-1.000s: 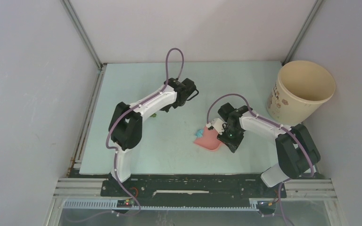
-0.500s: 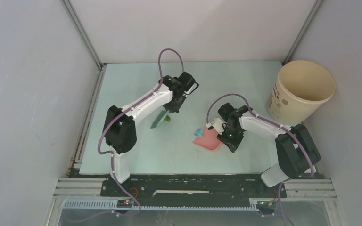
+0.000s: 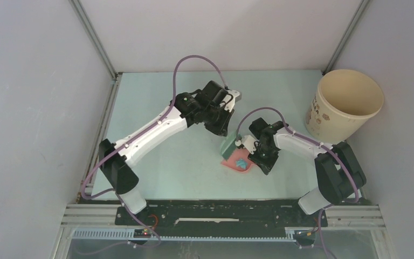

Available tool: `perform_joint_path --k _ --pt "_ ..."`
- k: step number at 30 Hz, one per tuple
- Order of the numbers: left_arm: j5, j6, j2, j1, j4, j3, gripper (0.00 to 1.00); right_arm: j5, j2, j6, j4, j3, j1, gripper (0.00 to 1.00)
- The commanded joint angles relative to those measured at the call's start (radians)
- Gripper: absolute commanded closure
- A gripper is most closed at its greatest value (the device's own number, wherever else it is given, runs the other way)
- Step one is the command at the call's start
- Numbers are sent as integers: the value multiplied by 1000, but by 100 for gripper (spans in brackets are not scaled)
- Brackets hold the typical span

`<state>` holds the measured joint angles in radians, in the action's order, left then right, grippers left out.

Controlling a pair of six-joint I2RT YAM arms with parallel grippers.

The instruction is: Sweep away the paper scraps from the table

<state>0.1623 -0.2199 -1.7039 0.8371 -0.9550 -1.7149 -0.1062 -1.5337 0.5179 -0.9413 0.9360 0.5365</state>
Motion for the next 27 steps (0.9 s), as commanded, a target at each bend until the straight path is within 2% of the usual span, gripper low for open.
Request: perform_joint_path --k 1,9,15,18,23,27 --pt "-95 -12 50 -17 -9 -36 100 0 -3 2 6 12 0 100" --pt "-322 18 87 -17 -89 -73 100 -24 23 5 26 8 -31 100" --pt "-448 25 172 -34 -74 19 100 23 62 12 37 2 -42 100" --pt "-418 15 219 -75 -12 144 100 12 121 20 21 10 -54 100" --pt "-260 1 288 -184 118 324 100 -22 219 32 16 33 -76 100" --pt "-266 13 336 -225 192 399 100 -5 291 32 31 64 -68 100"
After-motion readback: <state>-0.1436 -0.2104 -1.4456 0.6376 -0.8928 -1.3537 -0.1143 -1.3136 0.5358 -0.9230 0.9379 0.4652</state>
